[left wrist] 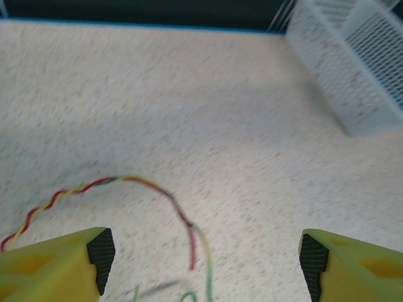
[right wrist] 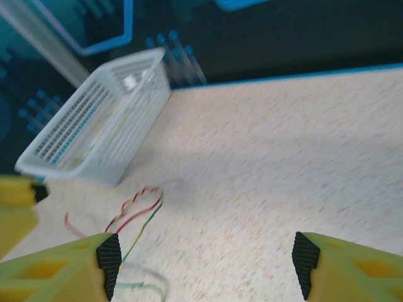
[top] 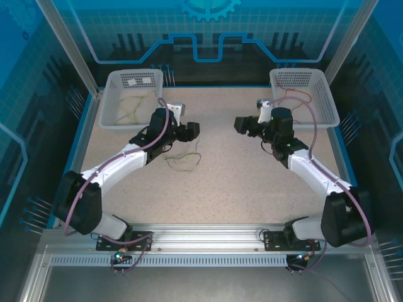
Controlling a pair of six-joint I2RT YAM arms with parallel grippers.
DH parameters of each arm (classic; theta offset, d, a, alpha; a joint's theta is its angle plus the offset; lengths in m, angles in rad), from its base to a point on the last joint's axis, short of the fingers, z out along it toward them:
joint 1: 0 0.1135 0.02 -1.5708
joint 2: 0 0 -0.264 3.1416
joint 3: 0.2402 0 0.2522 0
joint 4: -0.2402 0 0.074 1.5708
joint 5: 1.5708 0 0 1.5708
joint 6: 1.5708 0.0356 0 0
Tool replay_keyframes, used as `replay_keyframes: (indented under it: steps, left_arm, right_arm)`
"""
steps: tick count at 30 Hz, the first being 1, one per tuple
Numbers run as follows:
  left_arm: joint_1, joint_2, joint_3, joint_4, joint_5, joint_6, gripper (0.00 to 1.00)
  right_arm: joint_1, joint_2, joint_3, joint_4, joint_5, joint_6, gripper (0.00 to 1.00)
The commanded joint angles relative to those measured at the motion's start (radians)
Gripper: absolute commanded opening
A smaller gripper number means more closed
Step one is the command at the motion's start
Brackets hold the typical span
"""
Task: Untangle the cables
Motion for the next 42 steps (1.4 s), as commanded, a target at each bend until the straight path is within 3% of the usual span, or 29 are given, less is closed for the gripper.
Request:
replay_keyframes:
  steps: [1,5,18,21,23,26,28,33,35,37,42]
  left_arm:
    - [0.019,0.042,0.043,-0.109,0.042,-0.042,0.80]
    - [0.013,0.076,0.063,-0.097,0.117,-0.049,0.83]
    - [-0.003,0.192,0.128,-0.126,0.094,-0.011,0.79]
    - [-0.003,0.225,0.154,-0.130,0.084,-0.006,0.73]
    - [-0.003,0.243,0.164,-0.127,0.078,0.005,0.62]
    - [-0.003,0.268,0.164,-0.109,0.072,0.013,0.60]
    - [-0.003,0.290,0.175,-0.115,0.070,0.019,0.48]
    - [-0.003,0.322,0.185,-0.107,0.062,0.022,0.48]
    - [-0.003,0.322,0.185,-0.104,0.057,0.020,0.32]
    - [-0.005,0.311,0.179,-0.096,0.056,0.016,0.28]
    - [-0.034,0.271,0.178,-0.107,0.023,0.041,0.05]
  right_arm:
    - [0.013,0.080,-0.005,0.122,-0.185,0.002,0.75]
    - [0.025,0.166,0.049,0.100,-0.183,0.046,0.75]
    - [0.025,0.154,-0.030,0.127,-0.126,0.075,0.75]
    - [0.025,0.137,-0.044,0.116,-0.109,0.072,0.75]
    - [0.025,0.123,-0.053,0.118,-0.104,0.074,0.75]
    - [0.025,0.105,-0.059,0.101,-0.082,0.068,0.75]
    - [0.024,0.097,-0.058,0.100,-0.080,0.061,0.75]
    - [0.025,0.094,-0.054,0.072,-0.082,0.064,0.75]
    - [0.025,0.094,-0.058,0.080,-0.084,0.066,0.75]
    - [0.027,0.099,-0.055,0.077,-0.084,0.068,0.75]
    - [0.027,0.101,-0.060,0.080,-0.080,0.077,0.75]
